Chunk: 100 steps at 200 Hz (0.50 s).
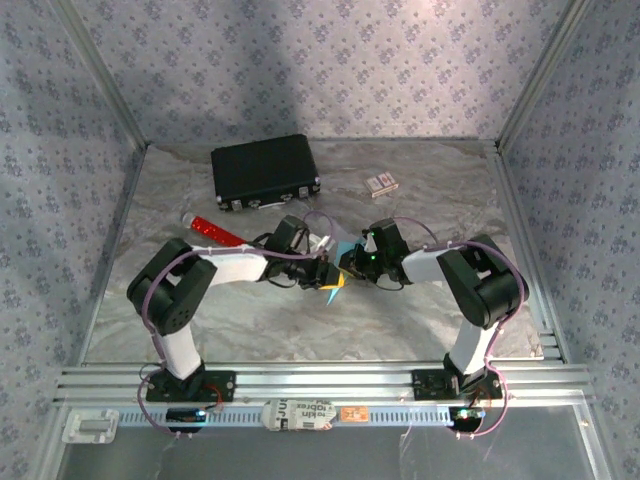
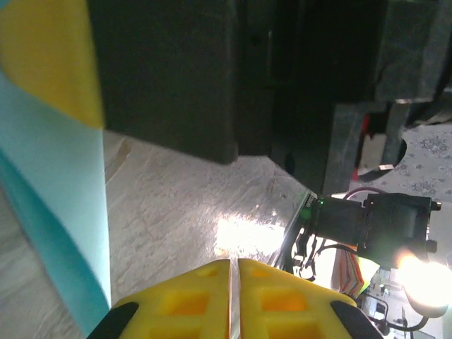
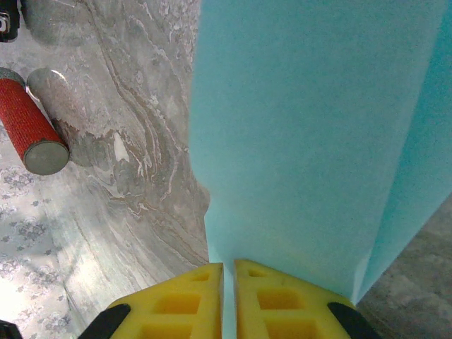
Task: Fold a paper plane with a square sheet of paper (pick it up from the middle)
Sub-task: Fold the wing for the fifth time at the center of the table.
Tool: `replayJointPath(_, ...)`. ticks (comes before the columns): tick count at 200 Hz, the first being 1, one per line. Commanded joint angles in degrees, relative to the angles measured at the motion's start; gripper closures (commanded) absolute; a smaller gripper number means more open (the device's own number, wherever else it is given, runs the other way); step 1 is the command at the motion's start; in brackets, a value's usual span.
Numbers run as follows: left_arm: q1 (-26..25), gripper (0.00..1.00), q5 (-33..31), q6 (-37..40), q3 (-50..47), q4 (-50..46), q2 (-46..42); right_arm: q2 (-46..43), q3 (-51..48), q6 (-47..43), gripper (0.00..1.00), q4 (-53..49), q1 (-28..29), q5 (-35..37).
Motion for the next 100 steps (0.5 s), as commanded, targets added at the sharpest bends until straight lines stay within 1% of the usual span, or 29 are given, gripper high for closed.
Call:
replayJointPath(1,-0.81,0.88,0.14,0.82,2.22,-0.58,2.46,2.83,-0.62,0.26,0.86,-5.18,0.44,4.98)
replayJointPath(36,-1.2,0.87,-0.87,2.87,3.94,-2.87,5.28,2.88,-0.47,0.29,0.86,-5.25,0.55,4.94)
replayJointPath(79,-1.42,0.86,-4.32,8.94,3.93,-9.88,6.73,2.92,-0.55,0.14,0.86,-5.58,0.58,5.08)
replayJointPath(100,-1.42,0.87,-4.8,10.63,2.77,-11.79,7.06,3.01,-0.64,0.19,0.86,-5.61,0.5,5.06)
